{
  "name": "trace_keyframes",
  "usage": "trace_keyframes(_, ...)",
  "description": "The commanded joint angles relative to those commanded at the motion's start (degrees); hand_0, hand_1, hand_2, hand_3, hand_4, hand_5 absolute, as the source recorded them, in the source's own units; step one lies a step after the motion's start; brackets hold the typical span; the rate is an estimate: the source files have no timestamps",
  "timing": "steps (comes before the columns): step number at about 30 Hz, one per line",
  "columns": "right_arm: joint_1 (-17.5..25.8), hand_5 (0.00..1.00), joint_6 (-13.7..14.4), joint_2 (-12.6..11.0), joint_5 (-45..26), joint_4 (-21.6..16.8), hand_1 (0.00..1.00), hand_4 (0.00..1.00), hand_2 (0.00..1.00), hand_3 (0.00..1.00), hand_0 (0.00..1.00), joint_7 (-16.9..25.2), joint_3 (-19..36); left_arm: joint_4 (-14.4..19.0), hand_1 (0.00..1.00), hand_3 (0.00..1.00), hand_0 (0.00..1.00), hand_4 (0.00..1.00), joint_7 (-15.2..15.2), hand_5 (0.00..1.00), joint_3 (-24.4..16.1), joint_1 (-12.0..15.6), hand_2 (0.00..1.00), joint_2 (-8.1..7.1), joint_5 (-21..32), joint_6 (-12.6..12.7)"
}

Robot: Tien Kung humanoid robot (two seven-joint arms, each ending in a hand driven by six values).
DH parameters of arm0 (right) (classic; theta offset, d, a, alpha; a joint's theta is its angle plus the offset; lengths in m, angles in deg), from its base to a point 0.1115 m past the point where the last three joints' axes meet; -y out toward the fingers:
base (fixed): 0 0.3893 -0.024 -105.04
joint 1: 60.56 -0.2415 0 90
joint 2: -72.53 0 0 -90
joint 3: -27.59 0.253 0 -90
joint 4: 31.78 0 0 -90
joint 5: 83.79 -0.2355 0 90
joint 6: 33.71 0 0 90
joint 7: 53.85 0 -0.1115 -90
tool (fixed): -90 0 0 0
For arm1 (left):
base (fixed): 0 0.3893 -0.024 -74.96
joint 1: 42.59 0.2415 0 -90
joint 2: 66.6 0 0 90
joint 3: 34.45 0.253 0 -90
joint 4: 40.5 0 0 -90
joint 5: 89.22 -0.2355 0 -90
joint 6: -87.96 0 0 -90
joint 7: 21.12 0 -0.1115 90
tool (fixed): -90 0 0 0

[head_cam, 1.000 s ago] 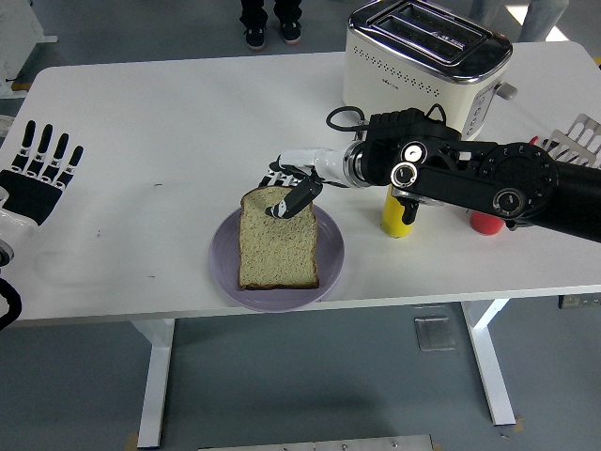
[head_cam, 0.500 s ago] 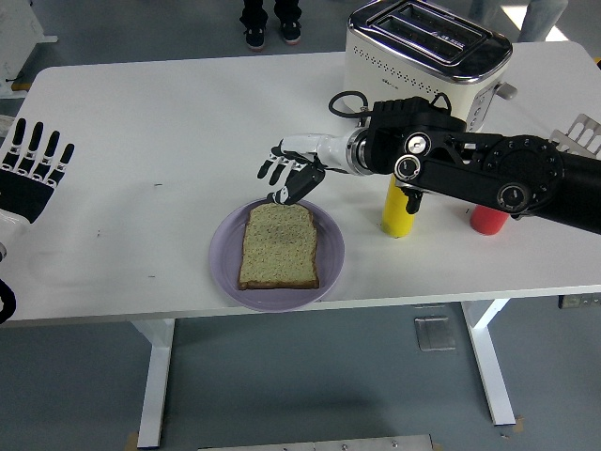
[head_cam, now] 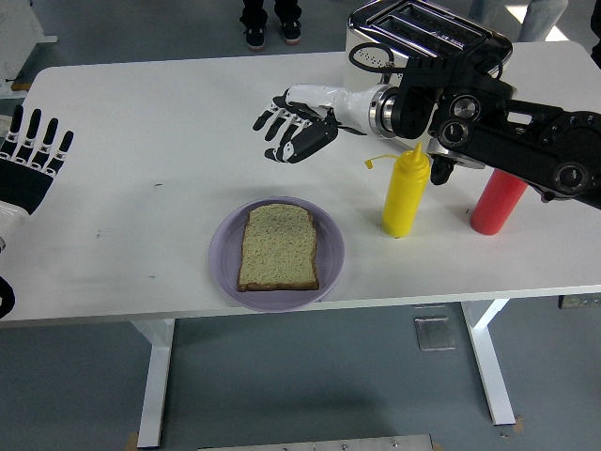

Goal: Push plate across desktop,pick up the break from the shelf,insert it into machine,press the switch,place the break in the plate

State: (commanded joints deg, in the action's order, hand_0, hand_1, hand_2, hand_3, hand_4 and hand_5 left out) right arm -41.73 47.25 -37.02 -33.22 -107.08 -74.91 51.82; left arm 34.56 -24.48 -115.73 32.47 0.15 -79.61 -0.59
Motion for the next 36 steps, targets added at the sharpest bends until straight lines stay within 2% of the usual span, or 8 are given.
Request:
trace_keyframes(4,3.2,0.229,0.6,-3.2,-2.8,-3.3,0.679,0.66,0.677,0.69,0.663,2.0,5.7,1.6,0.745,0.688,0.803,0.817,-0.1,0.998,0.0,0.1,0.698,0.1,0.6,0.1)
trace_keyframes(13,12.9,0.238,6.4,-10.0,-14.4,-8.0,0.67,0.66,0.656,0.667,0.67,10.4,18.2,5.3,0.745,0.688,0.803,0.817,-0.3,0.998,0.5,0.7,0.698,0.58,2.4,0.2)
trace_keyframes(18,19.3,0.254,8.0,-12.3,-21.5,-9.4,0.687,0.664,0.664,0.671,0.705,13.0,25.9,7.3,0.745,0.688,0.803,0.817,-0.7,0.998,1.0,1.3,0.698,0.8,4.1,0.3)
trace_keyframes(22,24.5,0.254,9.5,-12.8,-27.2,-10.3,0.687,0.664,0.664,0.671,0.705,15.1,32.3,9.2,0.745,0.688,0.803,0.817,-1.0,0.998,1.5,1.6,0.698,0.71,5.8,0.4)
trace_keyframes(23,26.0,0.289,10.0,-12.7,-28.9,-10.5,0.701,0.674,0.674,0.674,0.753,15.8,34.0,9.7,0.745,0.689,0.803,0.817,-1.1,0.998,1.7,1.6,0.698,0.66,6.3,0.4)
trace_keyframes(28,32.6,0.289,12.3,-11.6,-35.9,-11.4,0.701,0.674,0.674,0.674,0.753,18.1,41.8,11.3,0.745,0.689,0.803,0.817,-1.4,0.998,3.0,1.3,0.698,0.53,8.9,0.8)
trace_keyframes(29,33.9,0.355,12.8,-11.3,-37.3,-11.5,0.711,0.695,0.677,0.681,0.785,18.4,43.3,11.5,0.745,0.689,0.802,0.816,-1.4,0.998,3.3,1.2,0.698,0.54,9.5,0.8)
trace_keyframes(36,42.5,0.395,14.9,-9.2,-45.7,-11.6,0.737,0.707,0.712,0.707,0.802,19.3,53.1,11.9,0.745,0.689,0.801,0.817,-1.8,0.998,4.5,0.9,0.698,1.13,12.7,1.2)
